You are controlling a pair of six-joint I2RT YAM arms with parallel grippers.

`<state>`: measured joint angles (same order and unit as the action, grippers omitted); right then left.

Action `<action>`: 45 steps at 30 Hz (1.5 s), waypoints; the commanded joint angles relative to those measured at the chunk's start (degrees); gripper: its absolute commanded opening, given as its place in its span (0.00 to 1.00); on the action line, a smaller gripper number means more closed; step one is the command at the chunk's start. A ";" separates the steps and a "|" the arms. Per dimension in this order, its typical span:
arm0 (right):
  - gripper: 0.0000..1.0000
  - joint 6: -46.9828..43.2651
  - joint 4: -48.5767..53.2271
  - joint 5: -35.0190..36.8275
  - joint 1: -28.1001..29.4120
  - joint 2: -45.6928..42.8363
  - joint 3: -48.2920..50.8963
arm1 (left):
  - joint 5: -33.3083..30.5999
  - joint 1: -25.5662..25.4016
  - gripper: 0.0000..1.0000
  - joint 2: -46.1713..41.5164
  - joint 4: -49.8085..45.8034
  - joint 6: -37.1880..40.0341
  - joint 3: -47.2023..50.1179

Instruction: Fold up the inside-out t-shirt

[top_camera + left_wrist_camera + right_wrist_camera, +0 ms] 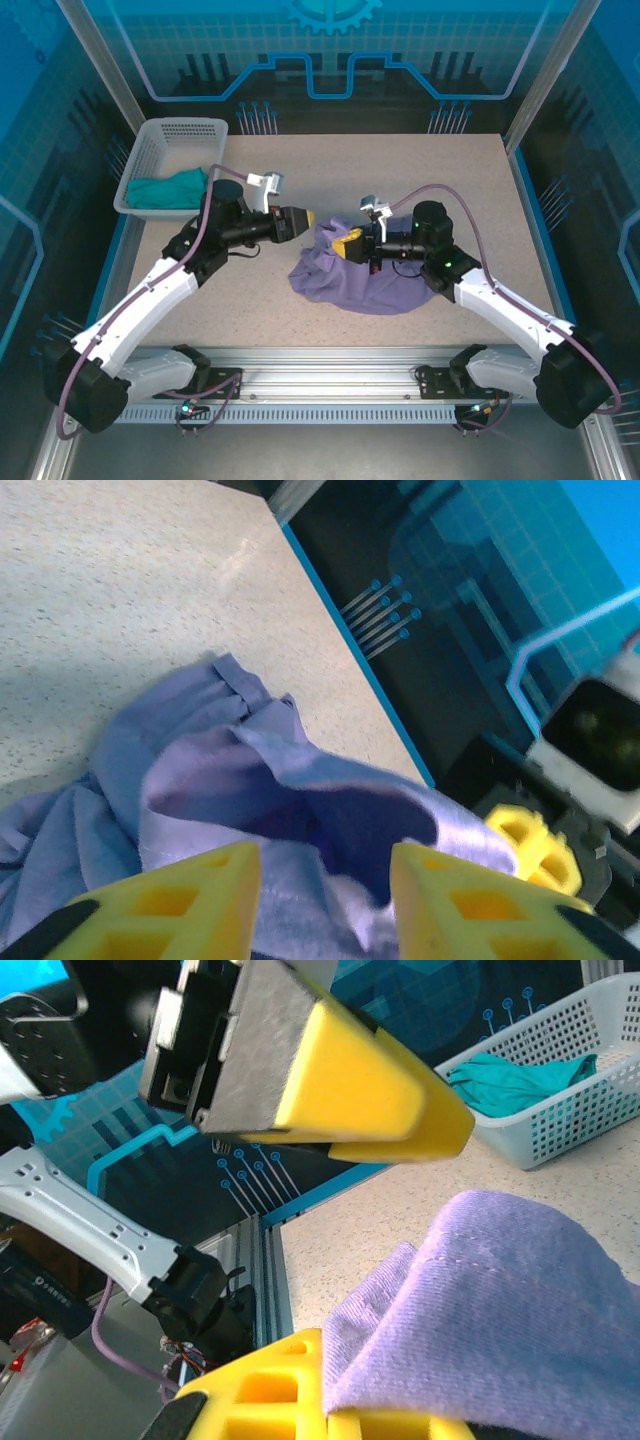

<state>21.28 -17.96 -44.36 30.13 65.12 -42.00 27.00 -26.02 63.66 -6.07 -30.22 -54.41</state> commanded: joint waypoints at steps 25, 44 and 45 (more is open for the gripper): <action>0.00 -7.71 7.40 -6.05 -3.87 -2.89 -1.37 | 18.30 -3.92 0.28 8.41 14.52 2.97 0.32; 0.46 -12.63 35.96 23.98 -5.31 -8.43 -5.99 | -7.88 -15.51 0.00 2.28 -6.74 23.25 -7.37; 0.47 -12.78 36.42 24.37 -5.33 -8.37 -5.97 | -8.06 -15.71 0.00 2.26 -6.77 23.43 -7.37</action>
<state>9.74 13.52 -24.25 25.69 57.76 -46.61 24.34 -41.08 66.61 -8.82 -11.70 -60.40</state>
